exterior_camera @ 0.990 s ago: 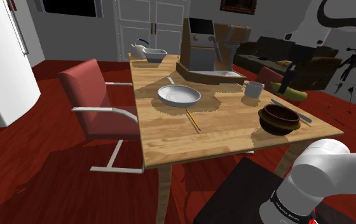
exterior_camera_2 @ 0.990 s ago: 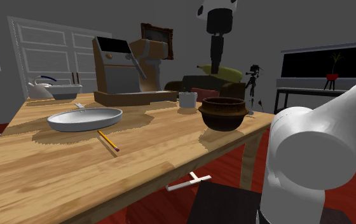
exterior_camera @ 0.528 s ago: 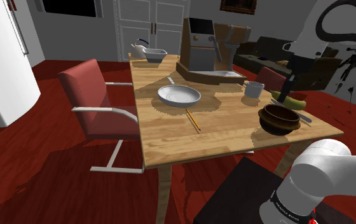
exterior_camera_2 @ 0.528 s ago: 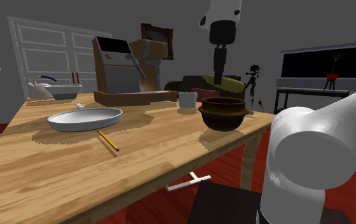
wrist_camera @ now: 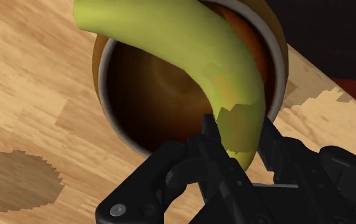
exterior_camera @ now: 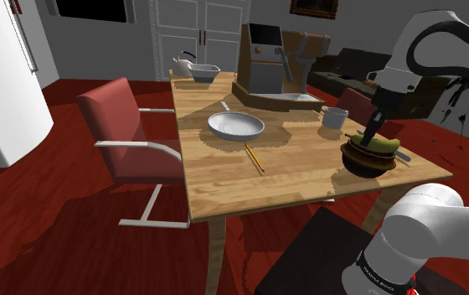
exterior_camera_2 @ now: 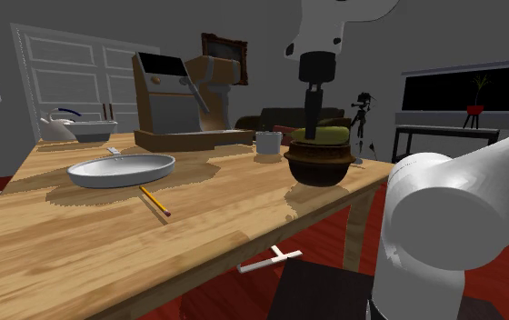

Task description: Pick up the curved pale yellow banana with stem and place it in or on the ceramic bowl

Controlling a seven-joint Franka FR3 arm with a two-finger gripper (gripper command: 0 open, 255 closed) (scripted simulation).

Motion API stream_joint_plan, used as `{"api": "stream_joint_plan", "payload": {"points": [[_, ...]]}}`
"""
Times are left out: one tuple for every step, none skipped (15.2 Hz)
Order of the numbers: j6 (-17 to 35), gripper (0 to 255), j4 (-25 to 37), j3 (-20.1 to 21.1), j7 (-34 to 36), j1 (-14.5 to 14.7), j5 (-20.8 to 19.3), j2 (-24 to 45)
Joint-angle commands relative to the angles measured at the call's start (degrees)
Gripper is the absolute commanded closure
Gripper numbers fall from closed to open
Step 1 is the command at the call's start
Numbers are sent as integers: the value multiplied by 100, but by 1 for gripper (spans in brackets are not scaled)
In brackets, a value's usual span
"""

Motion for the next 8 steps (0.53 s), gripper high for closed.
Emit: {"api": "stream_joint_plan", "payload": {"points": [[33, 255, -44, -10, -2, -5, -10, -13], [33, 255, -44, -10, -2, -5, -10, -13], [33, 255, -44, -10, -2, -5, -10, -13], [33, 255, -44, -10, -2, -5, -10, -13], [33, 255, -44, -10, -2, -5, -10, -13], [33, 255, -44, -10, -2, -5, -10, -13], [34, 0, -44, -10, -2, -5, -10, -12], [34, 0, -45, -10, -2, -5, -10, -13]]}}
